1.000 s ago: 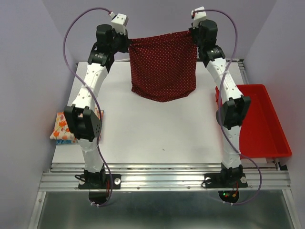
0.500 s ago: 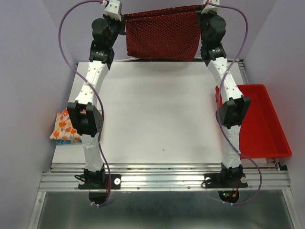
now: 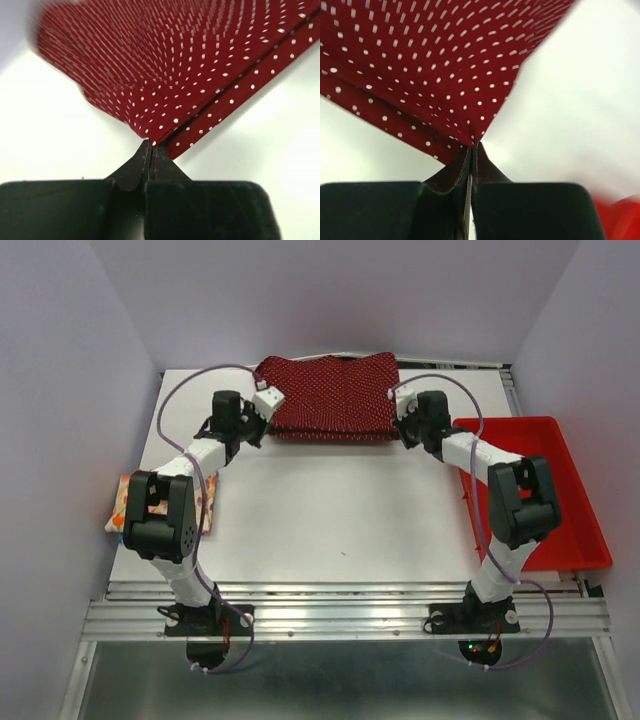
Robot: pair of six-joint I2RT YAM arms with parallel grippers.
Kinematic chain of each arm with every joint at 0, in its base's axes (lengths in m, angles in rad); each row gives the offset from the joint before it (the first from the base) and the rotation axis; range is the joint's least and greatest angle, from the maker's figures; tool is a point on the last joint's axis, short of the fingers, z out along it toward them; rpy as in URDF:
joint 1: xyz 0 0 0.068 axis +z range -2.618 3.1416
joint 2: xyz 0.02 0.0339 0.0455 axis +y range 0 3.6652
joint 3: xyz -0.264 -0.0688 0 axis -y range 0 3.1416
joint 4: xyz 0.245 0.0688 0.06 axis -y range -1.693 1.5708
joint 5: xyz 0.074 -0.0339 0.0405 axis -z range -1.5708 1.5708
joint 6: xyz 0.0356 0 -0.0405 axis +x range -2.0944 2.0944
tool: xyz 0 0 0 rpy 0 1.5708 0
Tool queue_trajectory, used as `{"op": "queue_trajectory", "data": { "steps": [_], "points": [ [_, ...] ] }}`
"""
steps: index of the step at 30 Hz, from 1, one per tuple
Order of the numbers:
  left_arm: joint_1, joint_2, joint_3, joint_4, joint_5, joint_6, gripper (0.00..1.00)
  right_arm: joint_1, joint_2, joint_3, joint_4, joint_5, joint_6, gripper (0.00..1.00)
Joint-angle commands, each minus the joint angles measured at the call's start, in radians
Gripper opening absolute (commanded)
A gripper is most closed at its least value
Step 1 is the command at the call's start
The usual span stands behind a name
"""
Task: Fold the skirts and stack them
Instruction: Flatten the skirt out
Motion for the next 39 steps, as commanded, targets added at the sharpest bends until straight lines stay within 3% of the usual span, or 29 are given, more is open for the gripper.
{"op": "queue_trajectory", "data": {
  "steps": [1, 4, 10, 11, 12, 13, 16, 17, 18, 20, 24, 26, 29, 30, 31, 33, 37, 39],
  "points": [
    [0.024, -0.259, -0.215, -0.108, -0.014, 0.240, 0.00, -0.040, -0.236, -0.180, -0.174, -0.075, -0.131, 0.01],
    [0.000, -0.387, -0.343, -0.171, -0.028, 0.298, 0.00, -0.040, -0.292, -0.237, -0.293, -0.134, -0.180, 0.01],
    [-0.117, -0.493, -0.467, -0.403, -0.048, 0.425, 0.00, -0.031, -0.283, -0.284, -0.530, -0.247, -0.269, 0.01],
    [-0.134, -0.506, -0.481, -0.429, -0.049, 0.442, 0.04, -0.022, -0.283, -0.284, -0.558, -0.258, -0.280, 0.01],
    [-0.152, -0.521, -0.495, -0.451, -0.051, 0.458, 0.11, -0.022, -0.285, -0.284, -0.588, -0.275, -0.312, 0.06],
    [-0.186, -0.551, -0.517, -0.495, -0.050, 0.481, 0.29, -0.012, -0.285, -0.277, -0.660, -0.307, -0.329, 0.10],
    [-0.224, -0.613, -0.532, -0.570, -0.021, 0.510, 0.43, 0.011, -0.296, -0.266, -0.792, -0.364, -0.417, 0.28],
    [-0.239, -0.625, -0.531, -0.614, -0.011, 0.518, 0.54, 0.020, -0.302, -0.260, -0.867, -0.391, -0.437, 0.35],
    [-0.244, -0.639, -0.528, -0.642, 0.001, 0.525, 0.59, 0.034, -0.320, -0.258, -0.901, -0.405, -0.470, 0.52],
    [-0.250, -0.674, -0.508, -0.734, 0.045, 0.547, 0.72, 0.057, -0.346, -0.251, -0.989, -0.447, -0.500, 0.64],
    [-0.252, -0.731, -0.451, -0.833, 0.075, 0.520, 0.75, 0.077, -0.415, -0.211, -1.056, -0.479, -0.535, 0.87],
    [-0.237, -0.724, -0.400, -0.776, 0.035, 0.397, 0.73, 0.077, -0.429, -0.174, -1.044, -0.461, -0.483, 0.86],
    [-0.151, -0.612, -0.286, -0.678, 0.013, 0.293, 0.63, 0.077, -0.379, -0.107, -0.877, -0.459, -0.295, 0.77],
    [-0.111, -0.557, -0.235, -0.667, 0.029, 0.268, 0.60, 0.077, -0.350, -0.071, -0.844, -0.480, -0.162, 0.72],
    [-0.041, -0.433, -0.121, -0.641, 0.032, 0.201, 0.57, 0.096, -0.318, 0.008, -0.764, -0.496, -0.092, 0.60],
    [0.012, -0.298, 0.019, -0.647, 0.021, 0.147, 0.49, 0.138, -0.215, 0.086, -0.705, -0.488, 0.035, 0.47],
    [0.055, 0.045, 0.418, -0.678, -0.071, 0.110, 0.49, 0.283, -0.056, 0.226, -0.629, -0.407, 0.158, 0.42],
    [0.063, 0.185, 0.527, -0.699, -0.098, 0.105, 0.49, 0.345, 0.041, 0.289, -0.621, -0.409, 0.216, 0.37]
  ]
}}
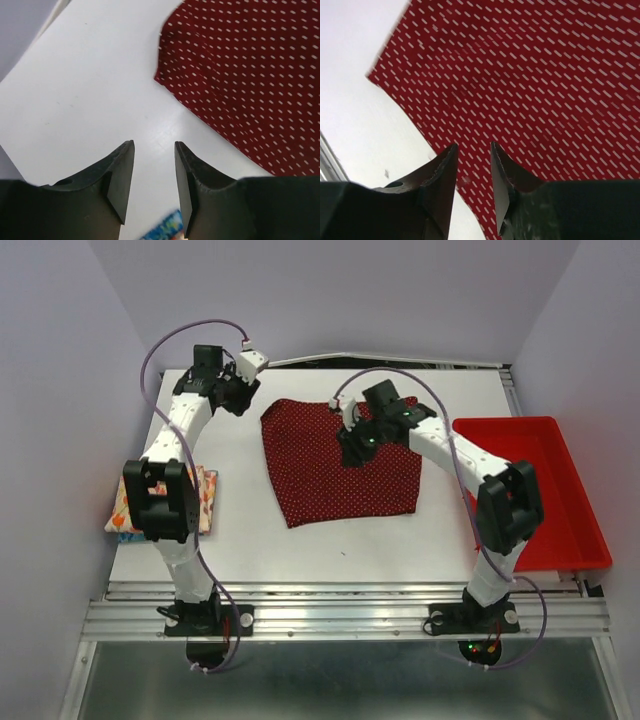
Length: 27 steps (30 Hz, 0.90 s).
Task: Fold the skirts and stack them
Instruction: Flatten the skirt out
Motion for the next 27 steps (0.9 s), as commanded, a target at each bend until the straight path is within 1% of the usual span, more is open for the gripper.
{"op": "queue_trajectory", "data": {
  "steps": [1, 2, 3, 4, 6, 7, 8, 9, 11, 14, 20, 27],
  "points": [
    [0.009, 0.205, 0.223, -0.053, -0.081, -0.065, 0.49, 0.123, 0.147, 0.109, 0.087, 0.015, 0.220, 0.37],
    [0.010, 0.245, 0.319, -0.075, -0.093, -0.071, 0.49, 0.158, 0.176, 0.137, 0.093, 0.022, 0.238, 0.35],
    [0.012, 0.284, 0.361, -0.082, -0.095, -0.075, 0.48, 0.172, 0.201, 0.149, 0.098, 0.024, 0.285, 0.32],
    [0.012, 0.348, 0.429, -0.086, -0.086, -0.079, 0.48, 0.188, 0.243, 0.157, 0.112, 0.030, 0.307, 0.31],
    [0.010, 0.402, 0.480, -0.102, -0.069, -0.094, 0.48, 0.223, 0.277, 0.175, 0.142, 0.036, 0.365, 0.29],
    [0.010, 0.445, 0.522, -0.108, -0.046, -0.096, 0.49, 0.232, 0.306, 0.175, 0.165, 0.035, 0.366, 0.29],
    [0.009, 0.462, 0.535, -0.103, -0.046, -0.104, 0.49, 0.243, 0.319, 0.178, 0.176, 0.039, 0.407, 0.30],
    [0.006, 0.476, 0.543, -0.097, -0.040, -0.111, 0.51, 0.264, 0.331, 0.178, 0.185, 0.048, 0.422, 0.33],
    [0.004, 0.503, 0.547, -0.071, -0.044, -0.121, 0.52, 0.278, 0.366, 0.182, 0.192, 0.064, 0.432, 0.33],
    [-0.002, 0.532, 0.543, -0.065, -0.032, -0.119, 0.52, 0.278, 0.390, 0.165, 0.196, 0.076, 0.456, 0.33],
    [-0.019, 0.548, 0.481, -0.039, -0.027, -0.113, 0.46, 0.278, 0.416, 0.114, 0.196, 0.094, 0.467, 0.34],
    [-0.020, 0.591, 0.492, -0.031, -0.061, -0.118, 0.43, 0.278, 0.457, 0.119, 0.169, 0.096, 0.462, 0.34]
  ]
}}
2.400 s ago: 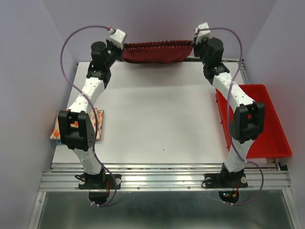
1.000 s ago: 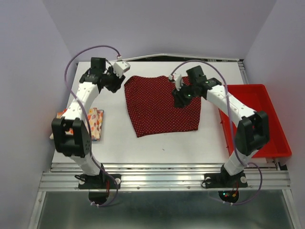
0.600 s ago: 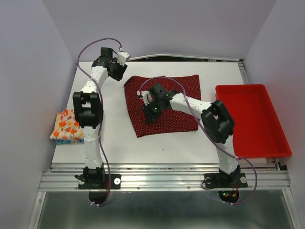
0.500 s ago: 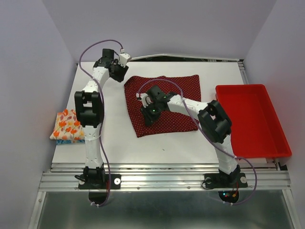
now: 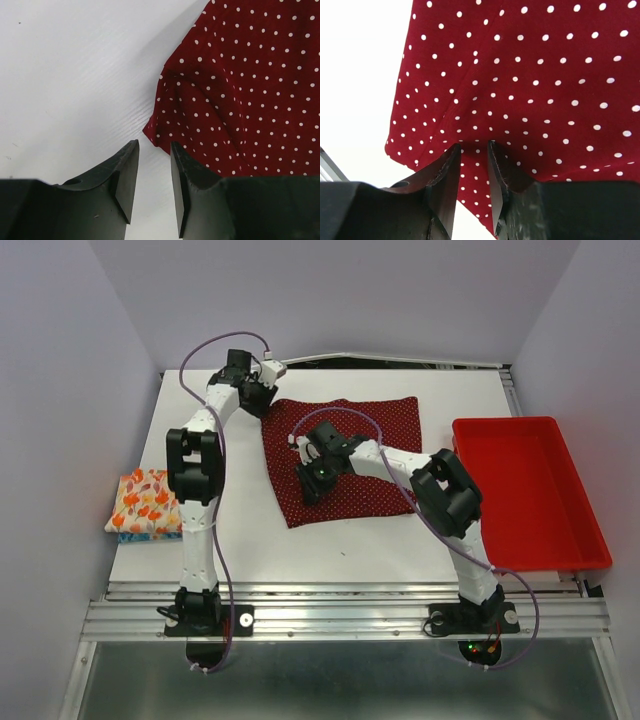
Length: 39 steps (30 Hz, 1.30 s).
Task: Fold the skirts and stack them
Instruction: Flatten the skirt out
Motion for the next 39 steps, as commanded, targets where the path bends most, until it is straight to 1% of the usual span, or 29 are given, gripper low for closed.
{"op": "queue_trajectory", "data": {
  "steps": [1, 5, 10, 14, 16, 17, 18, 19, 21, 22, 25, 28, 30, 34, 35, 37, 39],
  "points": [
    [0.003, 0.019, 0.021, 0.028, -0.015, -0.011, 0.41, 0.000, 0.052, -0.002, 0.001, 0.023, 0.005, 0.34],
    [0.003, 0.051, 0.060, 0.010, -0.025, -0.019, 0.38, 0.000, 0.062, -0.009, -0.013, 0.029, 0.002, 0.34],
    [0.003, 0.062, 0.054, 0.006, -0.044, -0.016, 0.37, 0.000, 0.063, -0.026, -0.021, 0.033, -0.006, 0.34],
    [0.003, 0.069, 0.053, 0.008, -0.055, -0.010, 0.32, 0.000, 0.072, -0.028, -0.032, 0.030, -0.014, 0.33],
    [0.003, 0.069, 0.053, 0.009, -0.053, -0.002, 0.25, 0.000, 0.084, -0.026, -0.045, 0.036, -0.020, 0.32],
    [0.003, 0.068, 0.053, 0.009, -0.050, 0.014, 0.18, 0.009, 0.089, -0.025, -0.055, 0.052, -0.024, 0.32],
    [0.003, 0.065, 0.051, 0.008, -0.044, 0.015, 0.14, 0.009, 0.097, -0.022, -0.062, 0.052, -0.029, 0.31],
    [0.003, 0.051, 0.041, 0.003, -0.041, 0.053, 0.06, 0.009, 0.114, -0.020, -0.090, 0.075, -0.038, 0.30],
    [0.003, 0.033, 0.024, -0.009, -0.030, 0.109, 0.00, 0.009, 0.126, -0.028, -0.116, 0.110, -0.047, 0.29],
    [0.006, 0.020, 0.013, -0.020, -0.025, 0.181, 0.00, 0.009, 0.127, -0.040, -0.121, 0.118, -0.055, 0.29],
    [0.016, -0.046, -0.062, -0.038, -0.010, 0.289, 0.00, 0.009, 0.109, -0.106, -0.122, 0.135, -0.073, 0.28],
    [0.045, -0.130, -0.152, -0.046, -0.019, 0.445, 0.00, 0.009, 0.085, -0.166, -0.124, 0.148, -0.075, 0.28],
    [0.058, -0.151, -0.165, -0.058, -0.019, 0.493, 0.00, 0.009, 0.077, -0.187, -0.125, 0.156, -0.116, 0.27],
    [0.085, -0.176, -0.148, -0.153, 0.014, 0.605, 0.06, 0.000, 0.052, -0.253, -0.143, 0.176, -0.165, 0.26],
    [0.092, -0.179, -0.150, -0.162, 0.013, 0.645, 0.07, 0.000, 0.049, -0.264, -0.148, 0.181, -0.176, 0.26],
    [0.099, -0.188, -0.159, -0.168, 0.011, 0.677, 0.07, -0.009, 0.033, -0.288, -0.154, 0.194, -0.208, 0.25],
    [0.111, -0.195, -0.176, -0.155, 0.010, 0.709, 0.06, -0.029, 0.020, -0.331, -0.159, 0.210, -0.236, 0.25]
  ]
}}
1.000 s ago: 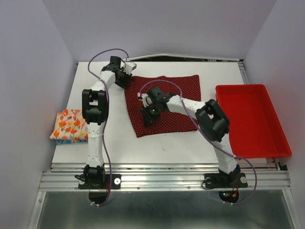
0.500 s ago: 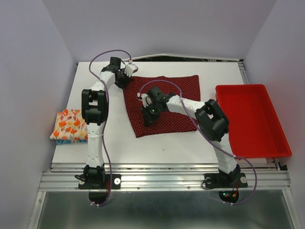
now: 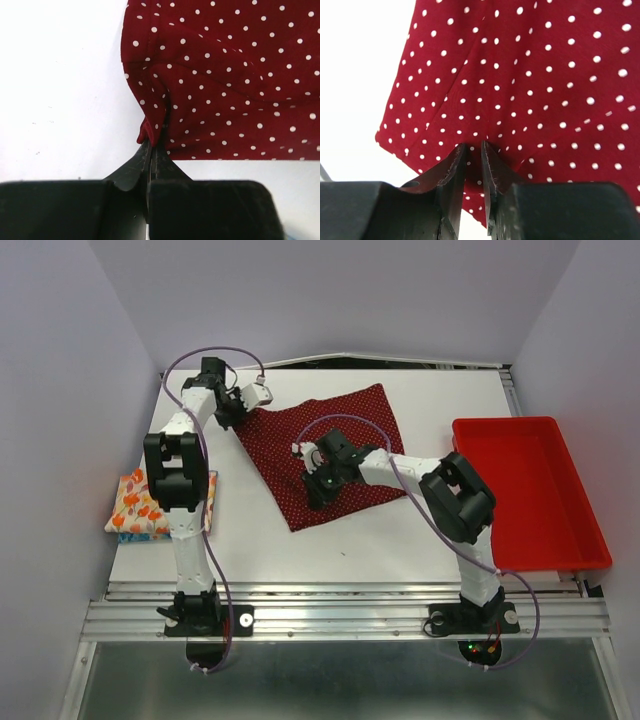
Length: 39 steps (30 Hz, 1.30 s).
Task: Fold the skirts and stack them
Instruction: Flatten the skirt out
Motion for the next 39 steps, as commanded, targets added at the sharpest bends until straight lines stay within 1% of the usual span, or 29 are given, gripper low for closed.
{"op": "queue_trajectory", "data": {
  "steps": [1, 4, 5, 8, 9, 11, 12, 13, 15, 17, 18, 20, 21, 22, 24, 25, 26, 27, 29, 31, 32, 33, 35, 36, 37, 38, 39],
  "points": [
    [0.021, -0.076, -0.020, -0.008, 0.002, 0.141, 0.06, -0.022, 0.091, -0.168, -0.270, 0.190, -0.119, 0.25],
    [0.022, -0.066, -0.017, -0.017, -0.006, 0.179, 0.08, -0.042, 0.077, -0.211, -0.273, 0.211, -0.139, 0.25],
    [0.048, -0.059, -0.014, -0.028, -0.015, 0.220, 0.11, -0.053, 0.072, -0.219, -0.273, 0.213, -0.142, 0.25],
    [0.065, -0.057, -0.016, -0.046, -0.018, 0.303, 0.19, -0.062, 0.071, -0.233, -0.278, 0.224, -0.151, 0.24],
    [0.070, -0.059, -0.016, -0.054, -0.018, 0.329, 0.20, -0.062, 0.071, -0.231, -0.278, 0.224, -0.155, 0.24],
    [0.084, -0.066, -0.011, -0.087, 0.012, 0.380, 0.22, -0.062, 0.071, -0.224, -0.283, 0.230, -0.158, 0.24],
    [0.102, -0.071, 0.001, -0.097, 0.030, 0.423, 0.27, -0.062, 0.071, -0.219, -0.283, 0.228, -0.158, 0.24],
    [0.110, -0.082, 0.012, -0.094, 0.072, 0.432, 0.27, -0.062, 0.074, -0.210, -0.289, 0.227, -0.159, 0.24],
    [0.133, -0.091, 0.013, -0.069, 0.096, 0.434, 0.30, -0.062, 0.078, -0.199, -0.293, 0.221, -0.162, 0.24],
    [0.143, -0.105, -0.008, -0.010, 0.089, 0.429, 0.33, -0.062, 0.075, -0.190, -0.304, 0.215, -0.164, 0.24],
    [0.150, -0.111, -0.016, 0.012, 0.087, 0.411, 0.33, -0.062, 0.072, -0.175, -0.307, 0.187, -0.167, 0.24],
    [0.154, -0.125, -0.031, 0.012, 0.097, 0.411, 0.33, -0.062, 0.054, -0.153, -0.331, 0.141, -0.173, 0.27],
    [0.154, -0.140, -0.039, 0.018, 0.118, 0.379, 0.34, -0.062, 0.045, -0.121, -0.347, 0.053, -0.174, 0.32],
    [0.154, -0.140, -0.045, 0.017, 0.118, 0.366, 0.34, -0.062, 0.034, -0.100, -0.361, 0.002, -0.173, 0.35],
    [0.154, -0.171, -0.059, -0.011, 0.188, 0.328, 0.34, -0.062, -0.010, -0.051, -0.404, -0.112, -0.170, 0.43],
    [0.153, -0.190, -0.063, -0.021, 0.243, 0.272, 0.35, -0.062, -0.030, -0.008, -0.404, -0.197, -0.155, 0.47],
    [0.148, -0.197, -0.082, -0.018, 0.261, 0.232, 0.36, -0.062, -0.062, 0.009, -0.396, -0.241, -0.145, 0.47],
    [0.144, -0.198, -0.089, -0.020, 0.264, 0.198, 0.36, -0.062, -0.072, 0.026, -0.393, -0.249, -0.141, 0.48],
    [0.118, -0.189, -0.115, -0.034, 0.218, 0.161, 0.39, -0.062, -0.070, 0.084, -0.410, -0.234, -0.116, 0.48],
    [0.102, -0.177, -0.132, 0.001, 0.149, 0.084, 0.39, -0.062, -0.054, 0.127, -0.442, -0.189, -0.109, 0.49],
    [0.096, -0.143, -0.102, -0.049, 0.111, 0.061, 0.39, -0.062, -0.049, 0.156, -0.466, -0.180, -0.090, 0.53],
    [0.096, -0.123, -0.079, -0.086, 0.109, 0.049, 0.41, -0.062, -0.047, 0.163, -0.473, -0.165, -0.081, 0.54],
    [0.097, -0.094, -0.062, -0.142, 0.110, -0.002, 0.50, -0.046, -0.069, 0.143, -0.461, -0.120, -0.066, 0.57],
    [0.100, -0.097, -0.074, -0.143, 0.113, -0.063, 0.51, -0.032, -0.083, 0.126, -0.450, -0.083, -0.061, 0.59],
    [0.102, -0.106, -0.092, -0.137, 0.124, -0.091, 0.52, -0.016, -0.112, 0.106, -0.432, -0.007, -0.056, 0.60],
    [0.102, -0.140, -0.141, -0.106, 0.144, -0.120, 0.52, 0.017, -0.125, 0.067, -0.399, 0.030, -0.047, 0.60],
    [0.105, -0.161, -0.169, -0.079, 0.147, -0.193, 0.52, 0.033, -0.138, 0.048, -0.379, 0.100, -0.040, 0.60]
  ]
}}
